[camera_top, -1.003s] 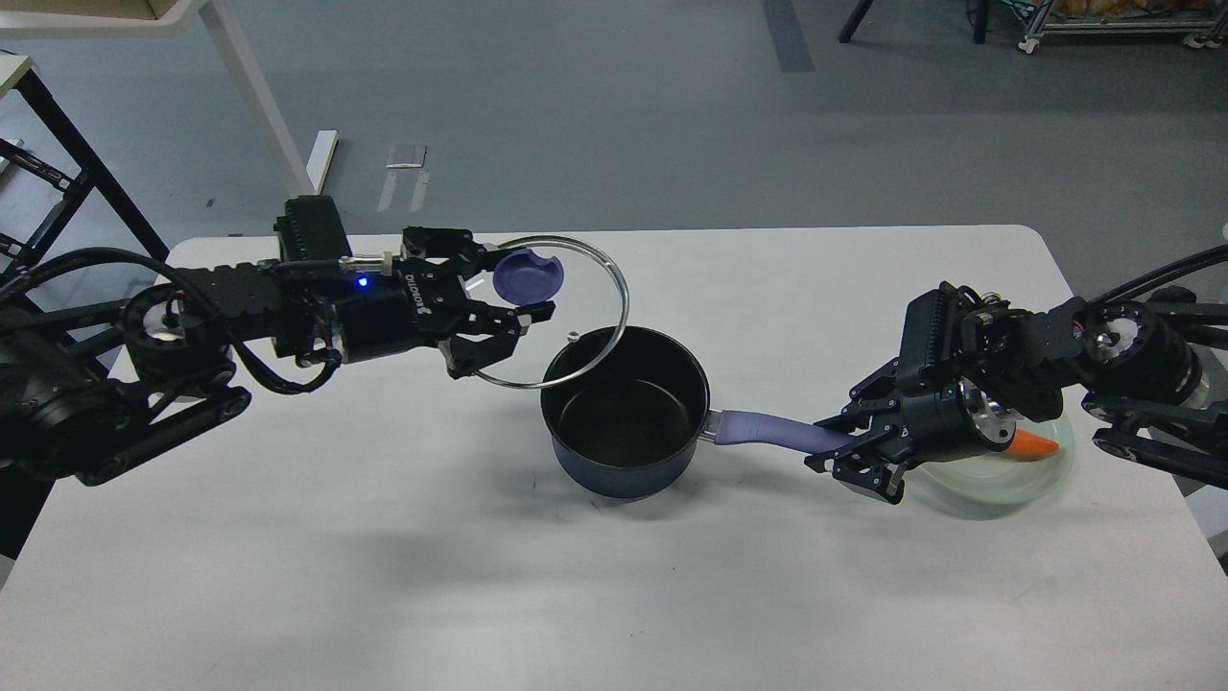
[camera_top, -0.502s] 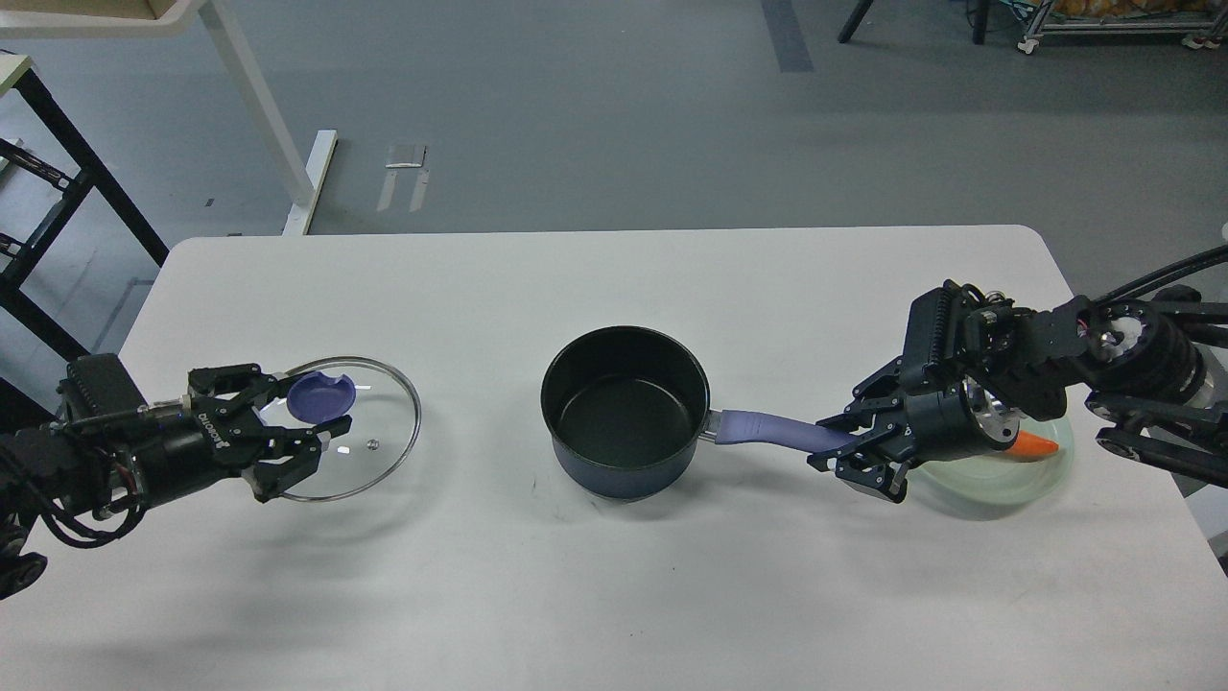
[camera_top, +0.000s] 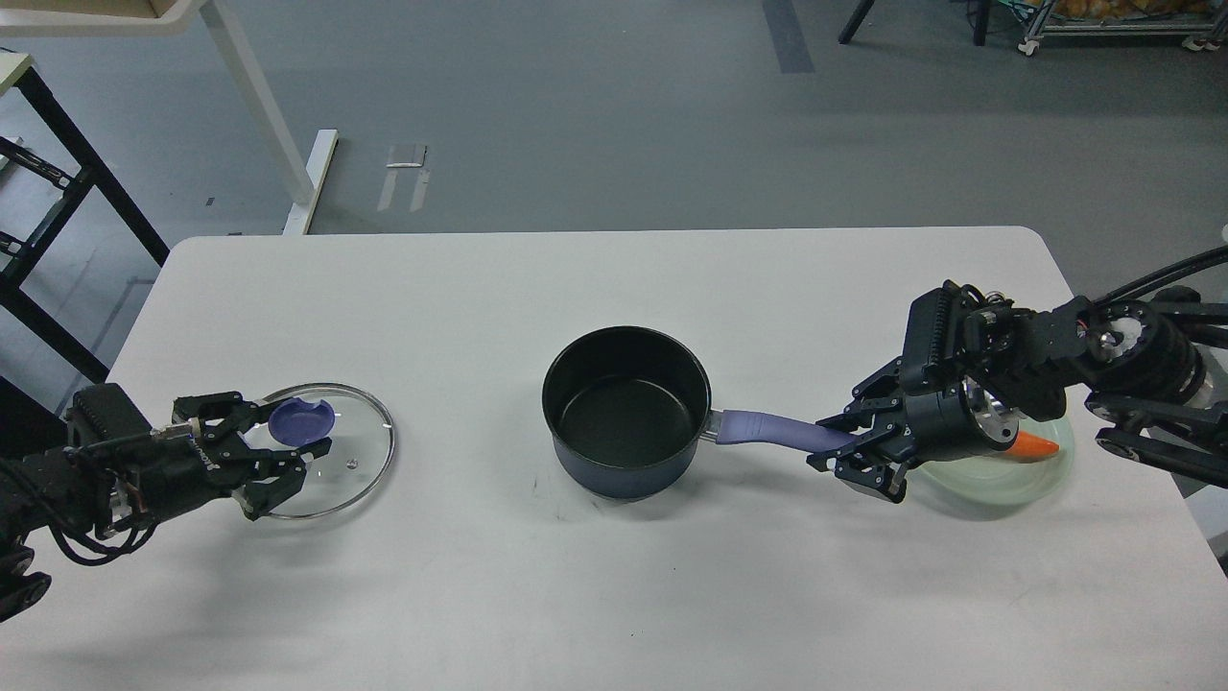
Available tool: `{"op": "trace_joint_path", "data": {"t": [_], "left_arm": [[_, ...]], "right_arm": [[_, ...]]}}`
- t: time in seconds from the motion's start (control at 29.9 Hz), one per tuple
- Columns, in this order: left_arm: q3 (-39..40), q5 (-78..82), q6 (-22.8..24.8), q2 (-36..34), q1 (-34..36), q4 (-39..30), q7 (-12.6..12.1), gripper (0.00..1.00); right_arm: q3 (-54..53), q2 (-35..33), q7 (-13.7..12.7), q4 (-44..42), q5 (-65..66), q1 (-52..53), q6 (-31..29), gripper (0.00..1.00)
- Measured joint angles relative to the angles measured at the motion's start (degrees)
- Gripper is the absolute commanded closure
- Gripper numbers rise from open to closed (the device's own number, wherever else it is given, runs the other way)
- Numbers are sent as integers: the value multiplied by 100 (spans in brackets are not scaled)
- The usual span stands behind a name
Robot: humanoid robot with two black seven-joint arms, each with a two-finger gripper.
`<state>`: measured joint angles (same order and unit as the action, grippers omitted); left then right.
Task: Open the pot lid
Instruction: 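Carry the glass lid away from the pot and lower it onto the table, then open the left gripper and raise it away from the lid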
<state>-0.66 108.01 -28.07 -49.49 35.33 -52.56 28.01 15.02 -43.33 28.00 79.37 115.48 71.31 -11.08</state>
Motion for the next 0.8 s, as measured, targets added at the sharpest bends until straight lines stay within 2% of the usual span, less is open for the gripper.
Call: {"op": "trace_joint_path", "data": {"t": [0.07,0.13,0.23,0.43,0.6,0.74,0.8], "left_arm": [[-3,5,0,15,0,38,0,29],[-5,9,4,17,0,50,0,10],[-5,4,8,18,0,54,-1,2],[1,-46,9,-36,16,-41,-1,1],[7,-282,9,-221,48,-386,-1,1],[61,-1018,68,-679,151,-1255,-2,1],[112,-1823,480,-1013,294,-1841,-2,1]], "right_arm": [[0,0,0,0,0,0,0,59],[0,0,0,0,0,0,0,58],[0,0,0,0,0,1,0,58],[0,0,0,0,0,6,0,58],[0,0,0,0,0,7,0,58],[0,0,-1,0,0,7,0,58],[0,0,0,0,0,7,0,55]]}}
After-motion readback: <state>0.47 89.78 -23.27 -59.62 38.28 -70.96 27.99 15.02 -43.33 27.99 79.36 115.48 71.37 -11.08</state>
